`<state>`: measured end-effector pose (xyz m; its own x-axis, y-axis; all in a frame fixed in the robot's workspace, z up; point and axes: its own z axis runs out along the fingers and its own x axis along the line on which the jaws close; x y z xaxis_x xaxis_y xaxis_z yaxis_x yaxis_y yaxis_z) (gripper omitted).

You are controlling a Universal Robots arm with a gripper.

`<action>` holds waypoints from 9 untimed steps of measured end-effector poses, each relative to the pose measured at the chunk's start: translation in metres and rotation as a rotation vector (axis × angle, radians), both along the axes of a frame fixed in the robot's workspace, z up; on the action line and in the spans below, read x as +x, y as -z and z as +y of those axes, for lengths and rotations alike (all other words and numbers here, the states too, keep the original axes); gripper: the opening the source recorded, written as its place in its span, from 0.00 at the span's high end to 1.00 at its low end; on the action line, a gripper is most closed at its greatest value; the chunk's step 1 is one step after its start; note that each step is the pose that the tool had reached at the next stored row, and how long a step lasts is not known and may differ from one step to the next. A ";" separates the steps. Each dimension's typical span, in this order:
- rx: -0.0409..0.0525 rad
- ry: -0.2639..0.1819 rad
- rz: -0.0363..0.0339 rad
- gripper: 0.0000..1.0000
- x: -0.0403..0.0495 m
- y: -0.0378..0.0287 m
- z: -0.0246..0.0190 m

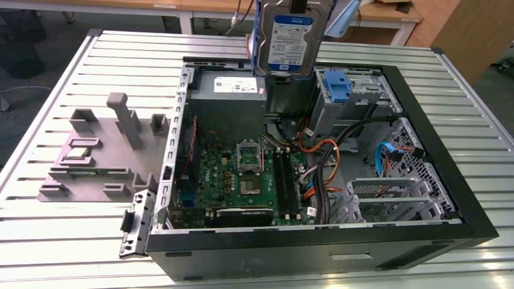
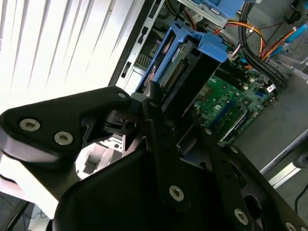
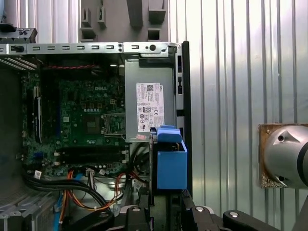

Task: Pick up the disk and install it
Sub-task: 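Pick up the disk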

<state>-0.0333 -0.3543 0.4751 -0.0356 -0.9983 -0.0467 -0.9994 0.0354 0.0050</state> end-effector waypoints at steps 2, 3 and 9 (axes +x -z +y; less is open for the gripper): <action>0.0001 0.000 0.0000 0.65 0.0003 0.0001 -0.0024; -0.0001 0.000 0.0001 0.65 0.0005 0.0001 -0.0036; 0.0000 0.000 0.0000 0.65 0.0010 0.0003 -0.0113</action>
<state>-0.0323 -0.3656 0.4748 -0.0355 -0.9983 -0.0467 -0.9994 0.0353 0.0050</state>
